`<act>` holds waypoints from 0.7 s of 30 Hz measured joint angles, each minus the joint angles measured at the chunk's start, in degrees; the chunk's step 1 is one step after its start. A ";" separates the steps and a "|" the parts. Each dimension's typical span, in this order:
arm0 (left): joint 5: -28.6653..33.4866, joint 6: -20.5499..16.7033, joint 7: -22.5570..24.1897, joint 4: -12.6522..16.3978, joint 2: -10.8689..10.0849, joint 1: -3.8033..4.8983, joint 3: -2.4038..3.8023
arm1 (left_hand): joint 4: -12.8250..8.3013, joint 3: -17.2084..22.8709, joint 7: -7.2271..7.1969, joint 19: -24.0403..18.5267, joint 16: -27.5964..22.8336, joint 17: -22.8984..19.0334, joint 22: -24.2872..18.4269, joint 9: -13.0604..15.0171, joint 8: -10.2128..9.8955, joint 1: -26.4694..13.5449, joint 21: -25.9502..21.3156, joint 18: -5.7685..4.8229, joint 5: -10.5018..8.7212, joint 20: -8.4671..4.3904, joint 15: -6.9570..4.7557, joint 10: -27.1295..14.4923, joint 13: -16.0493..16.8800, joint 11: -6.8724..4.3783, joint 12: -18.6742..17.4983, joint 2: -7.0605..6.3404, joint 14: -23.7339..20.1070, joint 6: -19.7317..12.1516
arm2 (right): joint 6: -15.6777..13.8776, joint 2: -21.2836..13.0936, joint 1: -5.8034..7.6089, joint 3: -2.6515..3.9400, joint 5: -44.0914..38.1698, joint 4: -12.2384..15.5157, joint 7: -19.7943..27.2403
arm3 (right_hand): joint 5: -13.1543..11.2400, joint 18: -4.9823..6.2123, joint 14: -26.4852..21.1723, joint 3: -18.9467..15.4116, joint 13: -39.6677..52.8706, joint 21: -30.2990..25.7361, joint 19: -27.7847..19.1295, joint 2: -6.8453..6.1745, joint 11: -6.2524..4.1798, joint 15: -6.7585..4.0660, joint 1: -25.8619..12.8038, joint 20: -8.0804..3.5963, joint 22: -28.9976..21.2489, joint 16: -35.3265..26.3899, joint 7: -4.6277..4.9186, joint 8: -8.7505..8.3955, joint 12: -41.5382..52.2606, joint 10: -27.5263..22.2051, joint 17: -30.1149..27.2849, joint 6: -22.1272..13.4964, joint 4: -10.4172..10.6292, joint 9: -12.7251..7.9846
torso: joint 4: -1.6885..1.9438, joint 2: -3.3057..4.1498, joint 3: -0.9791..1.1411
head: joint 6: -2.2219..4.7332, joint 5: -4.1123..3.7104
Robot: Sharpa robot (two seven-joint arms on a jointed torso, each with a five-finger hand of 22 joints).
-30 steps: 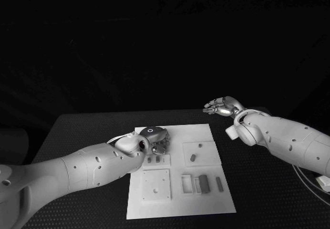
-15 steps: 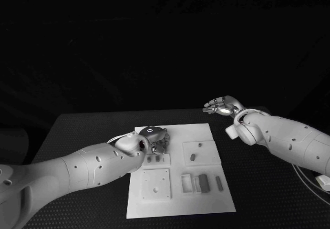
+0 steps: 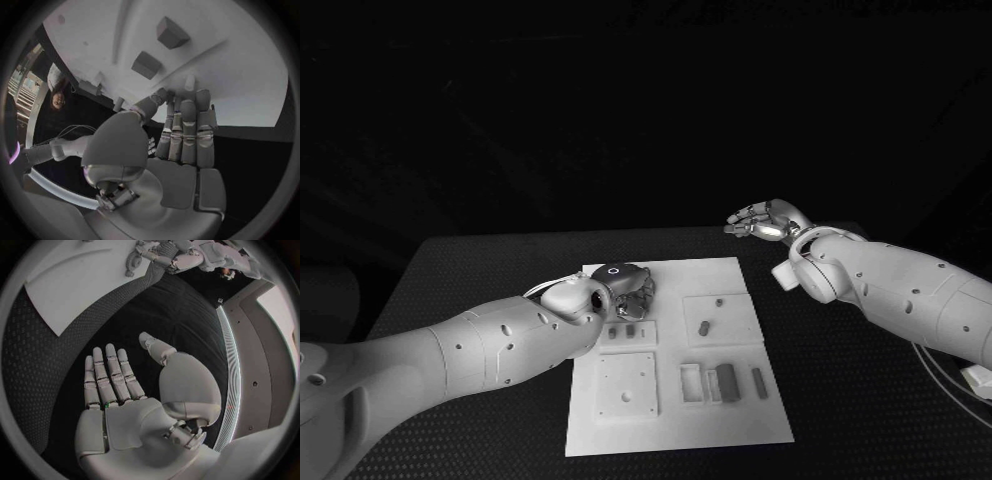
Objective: Assemble the parts on the task board
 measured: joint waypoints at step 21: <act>-0.11 0.47 -0.06 -0.51 0.30 -0.08 0.26 | -0.51 0.50 -0.21 0.92 -0.23 -0.74 -0.01 -0.56 0.96 0.88 0.68 0.02 -0.01 -0.70 -1.07 3.30 -0.22 -1.24 -0.04 1.43 2.11 2.42 | 0.12 -0.14 0.00 0.00 0.02 0.20 0.02 | 0.00 0.00 0.00 -0.16 -0.04 -0.23 0.00 0.00 0.00 0.00 0.00 0.00 0.11 -0.24 0.00 0.00 0.00 0.00 0.07 0.00 0.17 -0.04 | -0.02 0.01 0.07 | -0.51 -0.18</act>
